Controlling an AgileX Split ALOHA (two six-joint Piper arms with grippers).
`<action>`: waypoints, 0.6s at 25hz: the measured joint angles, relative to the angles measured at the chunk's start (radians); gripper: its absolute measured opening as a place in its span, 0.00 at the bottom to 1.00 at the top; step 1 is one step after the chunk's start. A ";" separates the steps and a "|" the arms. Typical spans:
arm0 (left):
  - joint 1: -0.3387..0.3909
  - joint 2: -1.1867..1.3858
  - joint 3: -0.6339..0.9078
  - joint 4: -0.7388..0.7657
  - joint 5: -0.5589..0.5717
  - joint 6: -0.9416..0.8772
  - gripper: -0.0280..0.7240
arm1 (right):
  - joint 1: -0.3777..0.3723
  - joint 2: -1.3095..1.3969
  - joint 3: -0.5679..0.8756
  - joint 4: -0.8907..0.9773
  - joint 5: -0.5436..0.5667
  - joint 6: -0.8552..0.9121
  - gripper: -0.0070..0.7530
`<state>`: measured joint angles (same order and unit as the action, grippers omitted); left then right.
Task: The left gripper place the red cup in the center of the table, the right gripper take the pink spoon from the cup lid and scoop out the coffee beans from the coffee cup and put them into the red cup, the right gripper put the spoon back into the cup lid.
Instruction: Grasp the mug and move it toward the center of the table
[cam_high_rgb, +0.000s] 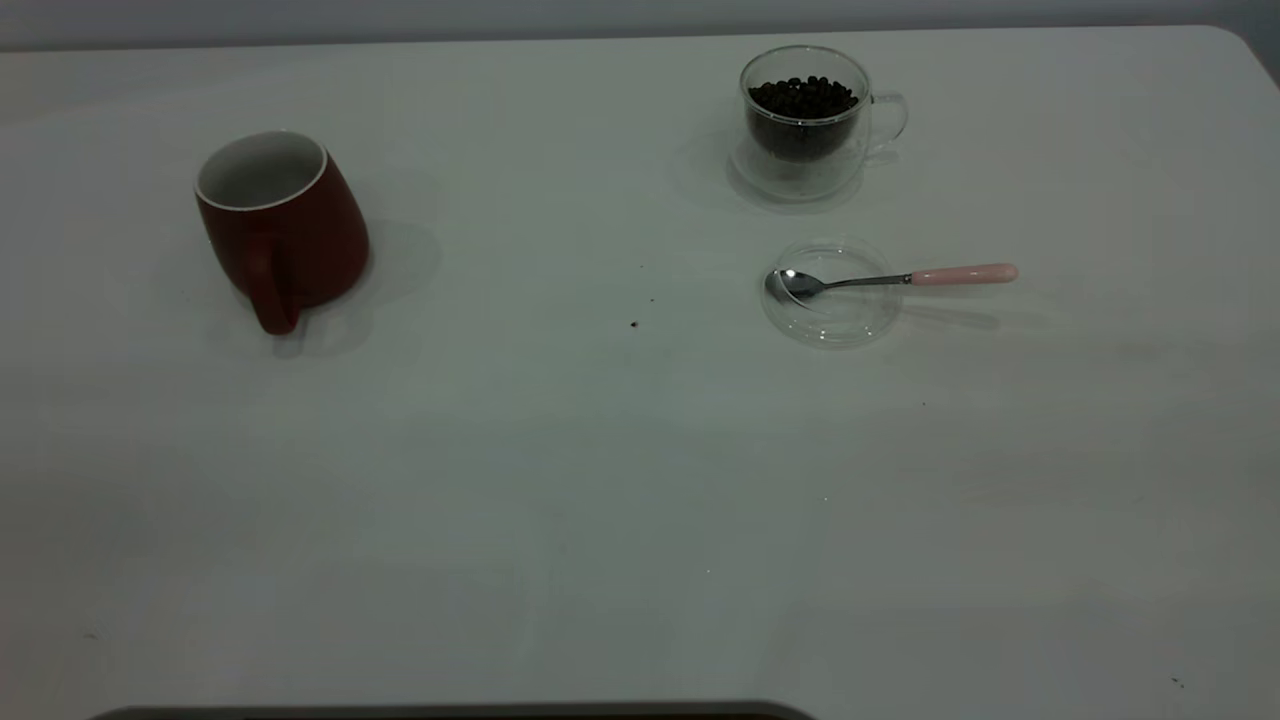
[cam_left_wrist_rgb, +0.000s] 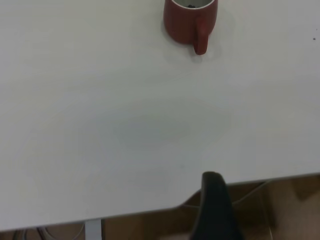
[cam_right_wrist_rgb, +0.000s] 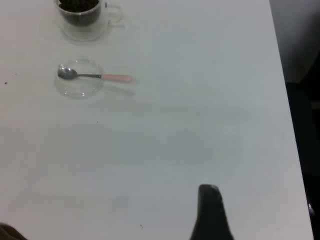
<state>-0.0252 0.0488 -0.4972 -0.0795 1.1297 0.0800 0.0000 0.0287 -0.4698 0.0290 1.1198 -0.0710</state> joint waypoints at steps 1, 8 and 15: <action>0.000 0.019 -0.016 0.000 -0.013 -0.001 0.82 | 0.000 0.000 0.000 0.000 0.000 0.000 0.76; 0.000 0.334 -0.228 -0.003 -0.060 0.003 0.82 | 0.000 0.000 0.000 0.000 0.001 0.000 0.76; 0.000 0.745 -0.378 -0.002 -0.093 0.165 0.82 | 0.000 0.000 0.000 0.000 0.001 0.000 0.76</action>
<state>-0.0252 0.7941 -0.8753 -0.0815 1.0366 0.2451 0.0000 0.0287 -0.4698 0.0290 1.1205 -0.0710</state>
